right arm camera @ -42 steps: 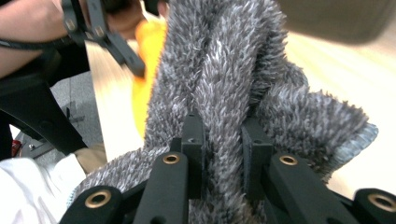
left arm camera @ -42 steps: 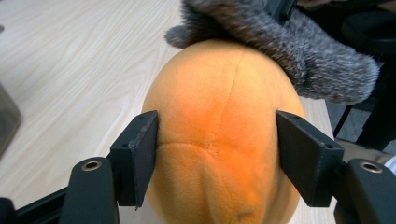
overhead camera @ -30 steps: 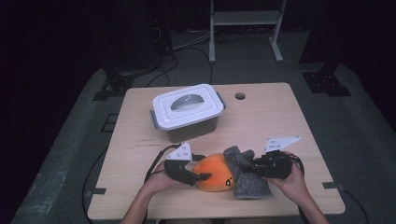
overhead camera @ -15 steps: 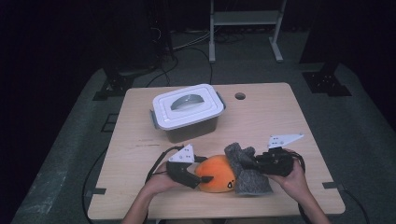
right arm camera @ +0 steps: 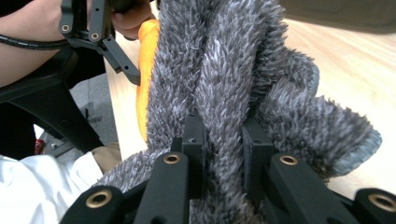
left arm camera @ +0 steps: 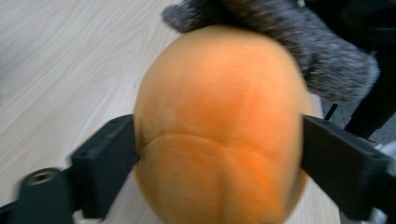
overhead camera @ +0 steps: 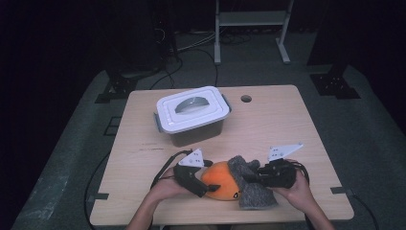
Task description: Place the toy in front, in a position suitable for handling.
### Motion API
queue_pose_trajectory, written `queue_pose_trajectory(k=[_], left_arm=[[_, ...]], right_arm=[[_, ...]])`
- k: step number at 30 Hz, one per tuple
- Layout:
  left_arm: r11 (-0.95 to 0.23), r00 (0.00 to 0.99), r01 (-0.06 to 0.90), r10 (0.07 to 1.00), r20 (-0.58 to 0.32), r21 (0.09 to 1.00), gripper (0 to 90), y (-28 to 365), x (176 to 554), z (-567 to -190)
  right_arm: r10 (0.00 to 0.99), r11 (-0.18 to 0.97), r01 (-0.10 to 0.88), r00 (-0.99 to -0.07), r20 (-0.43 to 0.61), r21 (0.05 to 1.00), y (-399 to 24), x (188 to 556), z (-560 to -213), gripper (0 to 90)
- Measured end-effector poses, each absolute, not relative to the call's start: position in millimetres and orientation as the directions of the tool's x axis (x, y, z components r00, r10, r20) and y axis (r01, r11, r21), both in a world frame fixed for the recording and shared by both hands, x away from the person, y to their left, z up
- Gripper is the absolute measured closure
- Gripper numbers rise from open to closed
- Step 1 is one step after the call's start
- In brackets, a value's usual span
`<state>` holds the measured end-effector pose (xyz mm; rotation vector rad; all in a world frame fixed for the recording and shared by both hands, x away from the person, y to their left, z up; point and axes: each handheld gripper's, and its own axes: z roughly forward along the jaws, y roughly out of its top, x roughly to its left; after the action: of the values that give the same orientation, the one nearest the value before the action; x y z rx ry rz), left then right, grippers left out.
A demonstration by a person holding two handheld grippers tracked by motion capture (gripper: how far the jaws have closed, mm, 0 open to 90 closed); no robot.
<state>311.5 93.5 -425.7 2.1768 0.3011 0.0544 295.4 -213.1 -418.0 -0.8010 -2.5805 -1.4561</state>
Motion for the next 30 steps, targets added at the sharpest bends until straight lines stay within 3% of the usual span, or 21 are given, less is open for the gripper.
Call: queue_pose_trajectory(k=[3, 5, 11, 13, 16, 19, 26, 30], left_arm=[[-0.555, 0.973, 0.187, 0.219, -0.075, 0.811, 14.4, 92, 311, -427], [-0.555, 0.975, 0.159, 0.217, -0.042, 0.816, 26.6, 92, 310, -425], [-0.494, 0.964, 0.02, 0.242, 0.115, 0.869, 36.5, 88, 304, -420], [-0.492, 0.961, 0.014, 0.246, 0.123, 0.87, 35.1, 86, 305, -421], [-0.494, 0.967, 0.075, 0.248, 0.057, 0.866, 25.7, 86, 307, -422], [-0.51, 0.968, 0.067, 0.241, 0.068, 0.857, 28.8, 86, 305, -422], [-0.526, 0.977, 0.023, 0.19, 0.092, 0.85, 26.6, 82, 297, -422], [-0.504, 0.98, 0.082, 0.198, 0.022, 0.86, 21.4, 86, 300, -419]], right_arm=[[0.4, 0.418, 0.471, -0.863, 0.308, 0.777, -212, 294, -419, 74.9], [0.403, 0.418, 0.473, -0.862, 0.308, 0.776, -213, 294, -418, 75.1], [0.435, 0.387, 0.463, -0.854, 0.285, 0.798, -221, 296, -408, 75.4], [0.445, 0.38, 0.466, -0.85, 0.284, 0.799, -222, 297, -408, 75.5], [0.447, 0.417, 0.466, -0.853, 0.27, 0.781, -219, 298, -413, 75.5], [0.439, 0.419, 0.467, -0.855, 0.276, 0.779, -218, 298, -412, 75.5], [0.421, 0.369, 0.413, -0.873, 0.246, 0.833, -210, 295, -394, 75.4], [0.417, 0.396, 0.432, -0.871, 0.261, 0.81, -206, 297, -404, 75.4]])
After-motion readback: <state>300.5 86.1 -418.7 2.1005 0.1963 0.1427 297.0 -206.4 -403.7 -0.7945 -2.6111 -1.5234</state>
